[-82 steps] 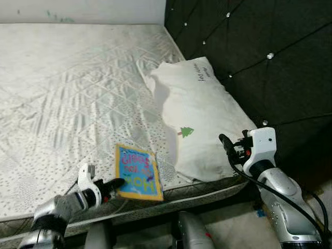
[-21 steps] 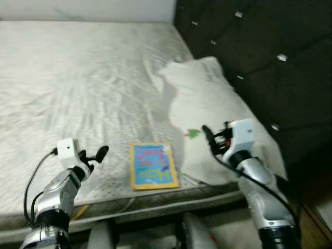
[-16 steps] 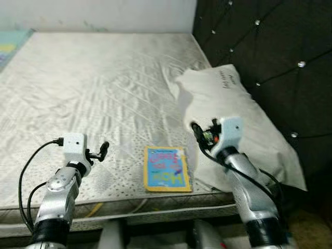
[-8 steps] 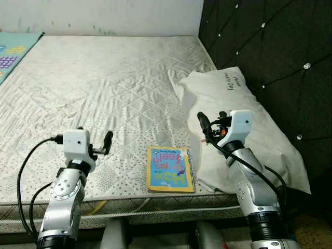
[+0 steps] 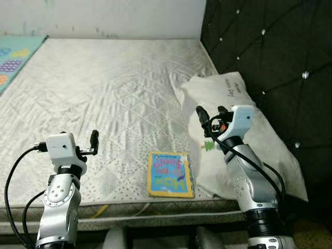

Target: Clean up the room

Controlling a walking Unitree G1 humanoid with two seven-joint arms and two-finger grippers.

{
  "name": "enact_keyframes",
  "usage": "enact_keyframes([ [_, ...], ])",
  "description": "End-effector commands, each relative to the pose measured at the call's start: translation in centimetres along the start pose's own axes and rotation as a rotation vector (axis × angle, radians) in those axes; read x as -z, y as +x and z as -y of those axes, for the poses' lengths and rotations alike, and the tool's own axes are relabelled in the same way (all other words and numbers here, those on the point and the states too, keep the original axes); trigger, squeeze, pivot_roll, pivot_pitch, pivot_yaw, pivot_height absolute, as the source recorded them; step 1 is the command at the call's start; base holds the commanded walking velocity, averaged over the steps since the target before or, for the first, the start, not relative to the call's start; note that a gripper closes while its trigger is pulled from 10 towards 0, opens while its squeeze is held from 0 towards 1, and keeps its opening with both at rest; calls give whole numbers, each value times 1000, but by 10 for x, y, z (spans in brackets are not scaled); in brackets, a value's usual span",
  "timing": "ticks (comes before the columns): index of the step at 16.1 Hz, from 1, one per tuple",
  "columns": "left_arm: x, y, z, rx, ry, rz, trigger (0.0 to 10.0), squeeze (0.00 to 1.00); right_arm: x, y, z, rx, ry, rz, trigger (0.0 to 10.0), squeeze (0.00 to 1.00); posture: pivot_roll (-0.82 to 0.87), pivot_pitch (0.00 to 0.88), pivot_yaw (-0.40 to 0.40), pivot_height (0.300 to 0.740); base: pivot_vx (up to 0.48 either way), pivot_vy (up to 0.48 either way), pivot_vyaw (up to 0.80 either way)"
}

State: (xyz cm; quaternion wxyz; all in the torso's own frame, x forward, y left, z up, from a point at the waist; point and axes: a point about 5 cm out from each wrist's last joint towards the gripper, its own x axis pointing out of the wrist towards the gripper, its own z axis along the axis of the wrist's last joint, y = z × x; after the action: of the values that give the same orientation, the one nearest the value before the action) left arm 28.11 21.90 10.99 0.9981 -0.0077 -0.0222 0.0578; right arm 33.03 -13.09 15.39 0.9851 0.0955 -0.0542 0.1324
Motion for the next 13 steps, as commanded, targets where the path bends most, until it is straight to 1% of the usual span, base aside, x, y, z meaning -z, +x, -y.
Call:
enact_keyframes([
  [1, -3, 3, 2, 9, 8, 5, 10000, 0, -11, 3, -1, -2, -5, 43, 10000, 0, -114, 0, 5, 706, 0, 0, 0],
  [2, -5, 6, 9, 28, -4, 5, 10000, 0, -9, 1, 4, 15, -7, 37, 10000, 0, -111, 0, 10, 720, 0, 0, 0],
  [3, -5, 5, 11, 32, 1, 5, 10000, 0, -8, -2, 5, 25, -4, 33, 10000, 0, -107, 0, 13, 734, 0, 0, 0],
  [4, -5, 3, 12, 43, 1, 2, 10000, 0, -6, -3, 6, 31, -5, 28, 10000, 0, -105, 0, 12, 739, 0, 0, 0],
  [5, -2, -1, 15, 60, -1, -7, 10000, 0, -2, -7, 7, 40, -3, 17, 10000, 0, -104, 0, 10, 740, 0, 0, 0],
  [6, -2, -2, 15, 60, -1, -8, 10000, 0, -1, -8, 7, 40, -2, 16, 10000, 0, -104, 0, 10, 740, 0, 0, 0],
  [7, 0, -4, 17, 69, -24, -20, 10000, 0, 0, -9, 9, 48, -3, 9, 10000, 0, -100, 0, 4, 740, 0, 0, 0],
  [9, -1, -5, 18, 74, -35, -22, 10000, 0, -1, -10, 9, 52, -3, 7, 10000, 0, -99, 0, 4, 740, 0, 0, 0],
  [11, 2, -11, 25, 138, -85, -53, 10000, 0, 0, -14, 13, 66, 4, -2, 10000, 0, -91, 0, -2, 740, 0, 0, 0],
  [13, 1, -15, 26, 159, -107, -65, 10000, 0, 3, -18, 13, 79, 11, -6, 10000, 0, -92, 0, 1, 740, 0, 0, 0],
])
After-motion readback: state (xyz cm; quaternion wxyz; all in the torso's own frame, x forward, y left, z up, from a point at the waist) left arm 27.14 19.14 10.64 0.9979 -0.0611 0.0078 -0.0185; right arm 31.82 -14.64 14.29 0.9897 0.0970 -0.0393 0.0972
